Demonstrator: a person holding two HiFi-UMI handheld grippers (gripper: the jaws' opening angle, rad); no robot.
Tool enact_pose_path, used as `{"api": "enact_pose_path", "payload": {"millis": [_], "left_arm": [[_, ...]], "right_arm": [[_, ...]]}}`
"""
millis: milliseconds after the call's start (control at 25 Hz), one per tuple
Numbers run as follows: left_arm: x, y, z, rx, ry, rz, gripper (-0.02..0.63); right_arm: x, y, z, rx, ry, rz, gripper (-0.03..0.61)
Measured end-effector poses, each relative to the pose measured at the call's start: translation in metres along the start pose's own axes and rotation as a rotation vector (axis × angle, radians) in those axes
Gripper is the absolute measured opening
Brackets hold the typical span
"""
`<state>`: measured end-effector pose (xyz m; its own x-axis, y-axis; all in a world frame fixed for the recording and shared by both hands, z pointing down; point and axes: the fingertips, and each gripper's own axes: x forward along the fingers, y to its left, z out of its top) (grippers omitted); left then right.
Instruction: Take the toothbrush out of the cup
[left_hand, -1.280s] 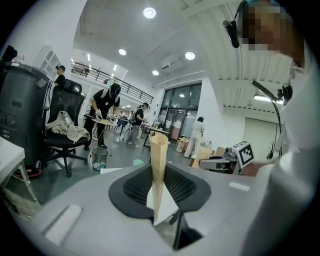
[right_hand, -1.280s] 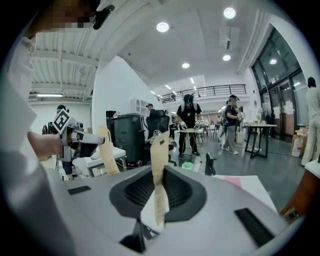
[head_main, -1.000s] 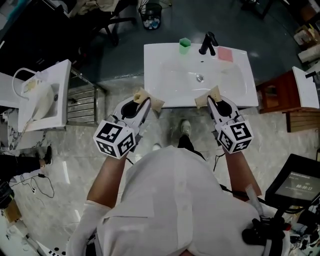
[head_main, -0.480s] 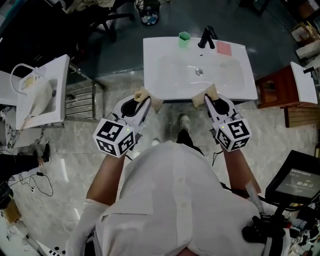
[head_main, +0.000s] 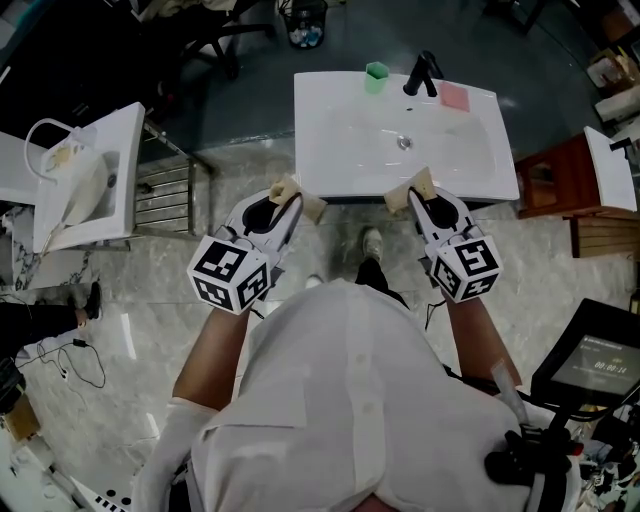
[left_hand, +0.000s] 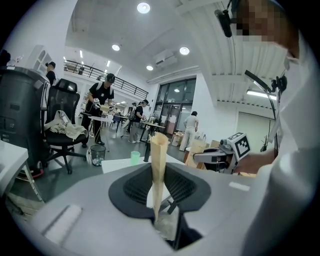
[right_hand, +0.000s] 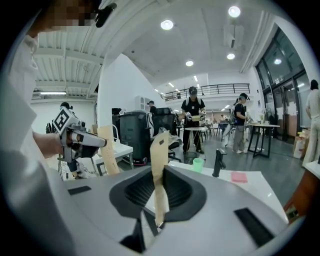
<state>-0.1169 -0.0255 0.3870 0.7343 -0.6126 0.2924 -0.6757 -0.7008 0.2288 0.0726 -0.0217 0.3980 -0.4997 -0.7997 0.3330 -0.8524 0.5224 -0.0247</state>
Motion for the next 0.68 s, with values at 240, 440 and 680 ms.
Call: {"api": "enact_pose_path", "payload": {"millis": [240, 440, 680], "left_arm": [[-0.002, 0.003, 0.001, -0.002, -0.003, 0.003, 0.078], [-0.004, 0.006, 0.001, -0.005, -0.001, 0.006, 0.078], [-0.006, 0.012, -0.001, -0.004, 0.001, 0.005, 0.078]], "right_arm": [[0.004, 0.0, 0.005, -0.002, -0.006, -0.004, 0.044], [0.007, -0.002, 0.008, -0.006, -0.007, -0.009, 0.044], [0.012, 0.0, 0.007, -0.005, -0.007, -0.017, 0.043]]}}
